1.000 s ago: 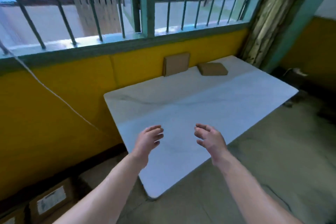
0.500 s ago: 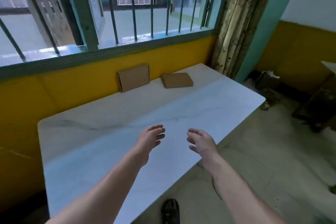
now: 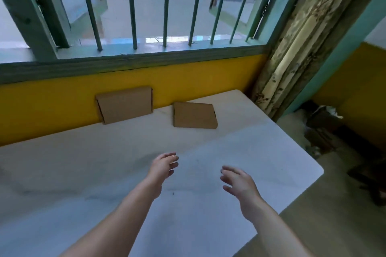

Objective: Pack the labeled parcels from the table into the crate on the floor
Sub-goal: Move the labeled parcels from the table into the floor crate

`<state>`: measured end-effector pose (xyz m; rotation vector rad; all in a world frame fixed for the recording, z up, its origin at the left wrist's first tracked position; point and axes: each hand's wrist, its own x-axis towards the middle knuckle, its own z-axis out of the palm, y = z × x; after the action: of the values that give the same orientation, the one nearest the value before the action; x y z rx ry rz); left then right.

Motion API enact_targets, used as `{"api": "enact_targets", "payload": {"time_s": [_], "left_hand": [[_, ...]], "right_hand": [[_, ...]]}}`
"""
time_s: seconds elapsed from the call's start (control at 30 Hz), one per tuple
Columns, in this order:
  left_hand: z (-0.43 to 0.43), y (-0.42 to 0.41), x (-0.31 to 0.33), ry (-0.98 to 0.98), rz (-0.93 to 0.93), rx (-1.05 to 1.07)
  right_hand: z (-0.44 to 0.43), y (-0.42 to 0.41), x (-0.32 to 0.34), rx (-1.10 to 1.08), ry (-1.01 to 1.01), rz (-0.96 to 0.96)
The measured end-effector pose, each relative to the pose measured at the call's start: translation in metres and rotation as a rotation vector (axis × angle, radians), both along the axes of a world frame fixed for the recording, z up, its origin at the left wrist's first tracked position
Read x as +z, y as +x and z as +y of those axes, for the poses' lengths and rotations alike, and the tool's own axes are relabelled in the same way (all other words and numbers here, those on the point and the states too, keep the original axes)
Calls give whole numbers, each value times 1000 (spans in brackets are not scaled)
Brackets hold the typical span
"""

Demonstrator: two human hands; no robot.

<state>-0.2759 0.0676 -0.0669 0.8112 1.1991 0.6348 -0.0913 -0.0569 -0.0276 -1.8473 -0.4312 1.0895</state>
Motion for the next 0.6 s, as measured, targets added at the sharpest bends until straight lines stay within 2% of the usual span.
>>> {"api": "enact_targets", "payload": {"time_s": [0.13, 0.4, 0.6], "left_hand": [[38, 33, -9, -2, 75, 67], [103, 93, -12, 36, 345, 217], [151, 139, -18, 72, 470, 229]], "right_hand": [[57, 47, -19, 62, -30, 21], [185, 124, -56, 225, -10, 38], [234, 159, -74, 269, -40, 12]]}}
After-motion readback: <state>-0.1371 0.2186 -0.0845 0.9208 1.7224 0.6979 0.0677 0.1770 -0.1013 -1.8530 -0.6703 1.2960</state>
